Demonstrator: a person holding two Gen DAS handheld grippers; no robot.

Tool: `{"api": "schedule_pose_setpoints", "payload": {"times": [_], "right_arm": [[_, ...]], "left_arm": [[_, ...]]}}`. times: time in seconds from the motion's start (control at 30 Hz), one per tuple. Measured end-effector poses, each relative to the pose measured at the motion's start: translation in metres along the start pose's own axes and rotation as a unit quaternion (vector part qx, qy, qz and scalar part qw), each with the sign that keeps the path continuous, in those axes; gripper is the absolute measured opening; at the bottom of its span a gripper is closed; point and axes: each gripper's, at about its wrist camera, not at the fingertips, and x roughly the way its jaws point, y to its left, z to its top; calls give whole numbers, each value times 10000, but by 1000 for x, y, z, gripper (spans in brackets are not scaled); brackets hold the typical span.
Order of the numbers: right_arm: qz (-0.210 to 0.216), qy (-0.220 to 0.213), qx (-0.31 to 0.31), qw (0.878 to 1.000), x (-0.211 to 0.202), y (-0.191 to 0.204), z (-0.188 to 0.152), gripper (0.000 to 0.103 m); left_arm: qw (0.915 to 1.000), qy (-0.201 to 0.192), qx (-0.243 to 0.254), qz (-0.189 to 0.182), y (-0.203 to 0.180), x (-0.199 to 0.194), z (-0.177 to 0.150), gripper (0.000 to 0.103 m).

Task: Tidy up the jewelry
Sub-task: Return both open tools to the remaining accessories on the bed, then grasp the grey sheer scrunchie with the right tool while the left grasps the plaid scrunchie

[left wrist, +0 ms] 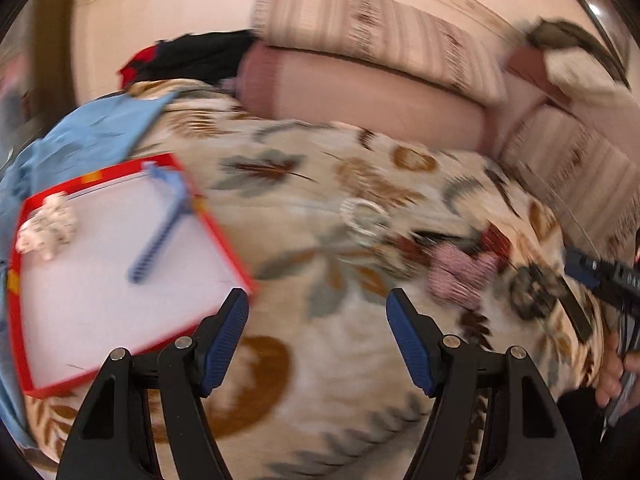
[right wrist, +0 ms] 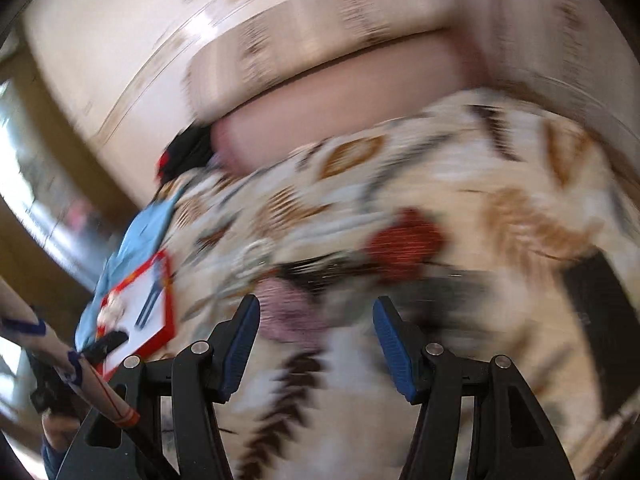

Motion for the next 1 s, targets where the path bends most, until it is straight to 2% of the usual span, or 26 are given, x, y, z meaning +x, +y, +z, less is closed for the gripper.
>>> {"api": "schedule_pose_setpoints", "payload": {"times": [0.13,0.27,0.37,0.47,0.57,0.67,0.73,0.77,0.8,0.83,0.9,1.0], "right_arm": [[-322,-222,521,9979,-25,-56,-4,64],[-303,-215,958,9947,-23,-92,-15,64],[-245,-74,1052,9941,-13,-96,-17,64],[-140,-121,907,9957,-9,-89,-18,71],[-135,101,777,9968,8,-81,-19,71],[-401,257,694,9964,24,-79,-18,71],[-366,366,718,9961,32,-82,-19,71],[-348,473,724,9956,37,-83,-21,59],[-318,545,728,9954,41,-83,-23,37],[-231,597,702,9955,43,-83,-24,29],[-309,492,504,9970,39,-76,-24,18],[-371,201,260,9988,27,-68,-23,17]], "left_arm": [[9988,266,374,-185,-50,11,-13,70],[9960,431,750,-218,-82,15,-25,70],[9943,519,910,-217,-95,17,-32,70],[9937,563,946,-199,-99,20,-33,70],[9938,616,915,-172,-101,26,-32,70],[9938,678,858,-200,-103,32,-29,70],[9938,695,830,-247,-106,36,-28,70],[9937,699,832,-254,-108,37,-27,70],[9936,707,846,-250,-110,40,-26,70],[9933,723,865,-243,-113,42,-26,70],[9931,735,886,-244,-118,45,-25,70],[9925,735,948,-248,-124,51,-22,70]]}}
